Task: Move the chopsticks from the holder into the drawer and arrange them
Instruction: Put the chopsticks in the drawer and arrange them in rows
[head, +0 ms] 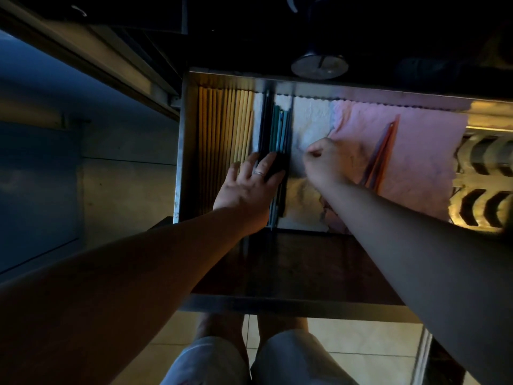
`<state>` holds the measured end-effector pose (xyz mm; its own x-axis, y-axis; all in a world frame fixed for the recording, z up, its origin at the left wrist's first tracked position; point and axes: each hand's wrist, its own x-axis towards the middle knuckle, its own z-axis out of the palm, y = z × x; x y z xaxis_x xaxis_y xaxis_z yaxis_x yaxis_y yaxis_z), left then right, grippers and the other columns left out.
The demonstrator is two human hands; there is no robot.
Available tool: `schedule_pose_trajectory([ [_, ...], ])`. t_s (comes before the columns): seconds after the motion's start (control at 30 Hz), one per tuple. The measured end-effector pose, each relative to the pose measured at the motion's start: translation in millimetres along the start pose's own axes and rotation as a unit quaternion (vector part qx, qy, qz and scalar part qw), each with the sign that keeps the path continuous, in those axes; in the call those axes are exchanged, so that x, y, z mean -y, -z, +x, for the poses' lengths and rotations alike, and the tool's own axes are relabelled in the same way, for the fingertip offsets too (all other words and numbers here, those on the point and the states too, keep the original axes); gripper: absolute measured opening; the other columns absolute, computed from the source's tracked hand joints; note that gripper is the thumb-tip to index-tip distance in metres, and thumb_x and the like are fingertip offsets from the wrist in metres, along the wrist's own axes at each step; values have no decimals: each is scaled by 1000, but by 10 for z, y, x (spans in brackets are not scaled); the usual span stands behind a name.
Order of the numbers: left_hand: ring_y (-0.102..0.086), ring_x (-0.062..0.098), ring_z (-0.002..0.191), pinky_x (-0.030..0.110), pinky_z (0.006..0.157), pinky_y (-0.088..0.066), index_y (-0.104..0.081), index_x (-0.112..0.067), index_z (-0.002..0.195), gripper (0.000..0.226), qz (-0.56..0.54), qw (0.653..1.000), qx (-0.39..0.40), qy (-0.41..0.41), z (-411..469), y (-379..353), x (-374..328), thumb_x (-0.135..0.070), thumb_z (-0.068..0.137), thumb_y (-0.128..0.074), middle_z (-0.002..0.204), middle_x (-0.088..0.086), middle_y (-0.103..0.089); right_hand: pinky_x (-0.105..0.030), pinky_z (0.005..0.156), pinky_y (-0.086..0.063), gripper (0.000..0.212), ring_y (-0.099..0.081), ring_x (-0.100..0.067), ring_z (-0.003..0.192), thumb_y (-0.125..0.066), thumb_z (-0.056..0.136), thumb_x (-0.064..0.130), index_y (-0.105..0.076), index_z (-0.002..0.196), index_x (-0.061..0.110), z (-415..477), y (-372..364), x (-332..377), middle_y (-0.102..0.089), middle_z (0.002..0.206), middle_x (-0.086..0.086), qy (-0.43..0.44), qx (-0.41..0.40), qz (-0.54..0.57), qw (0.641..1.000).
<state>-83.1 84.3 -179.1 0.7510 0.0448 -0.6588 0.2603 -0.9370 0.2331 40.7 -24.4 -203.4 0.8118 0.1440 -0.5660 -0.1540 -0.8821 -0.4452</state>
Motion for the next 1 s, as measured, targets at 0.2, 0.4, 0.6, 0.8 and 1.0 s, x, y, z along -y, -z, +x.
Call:
schedule_pose_trajectory([
  [0.2,-8,28,148,50,114,-20,-27,-30,149,63,-26,997,-55,-43,92,89,-379,-23,91,-50,162,2,-14,-25,83,-45,14,-64,-22,97,-61,86,18,-69,94,11,20,409,-365,-72,99,-7,15,-50,-33,998],
  [0.4,-39,29,129,44,98,-39,-45,-22,136,48,-78,995,-27,-56,342,89,-997,-21,88,-52,141,4,-43,-28,99,-28,21,-52,-31,114,-60,83,23,-73,98,16,44,873,-796,-68,109,-12,-1,-98,-158,983],
  [0.6,-58,38,113,44,91,-49,-54,-10,124,35,-265,964,-4,31,686,34,-1586,-22,92,-53,123,16,-58,-37,113,-21,37,-33,-34,132,-58,85,36,-66,115,15,132,1071,-1209,-51,133,-14,-47,-34,-181,982],
  [0.8,-62,35,107,43,84,-48,-55,-9,119,32,-302,941,-26,152,884,29,-1844,-29,94,-55,116,15,-65,-35,99,-41,38,-55,-26,111,-60,86,39,-68,112,13,272,979,-1296,-62,115,-9,-25,-40,-130,990],
  [1.0,-68,31,97,45,82,-56,-64,-23,118,32,-290,935,-34,200,979,-28,-1952,-36,89,-57,108,5,-69,-25,85,-36,29,-63,-19,103,-57,89,24,-62,108,3,357,866,-1250,-68,110,-4,-117,-137,-202,963],
])
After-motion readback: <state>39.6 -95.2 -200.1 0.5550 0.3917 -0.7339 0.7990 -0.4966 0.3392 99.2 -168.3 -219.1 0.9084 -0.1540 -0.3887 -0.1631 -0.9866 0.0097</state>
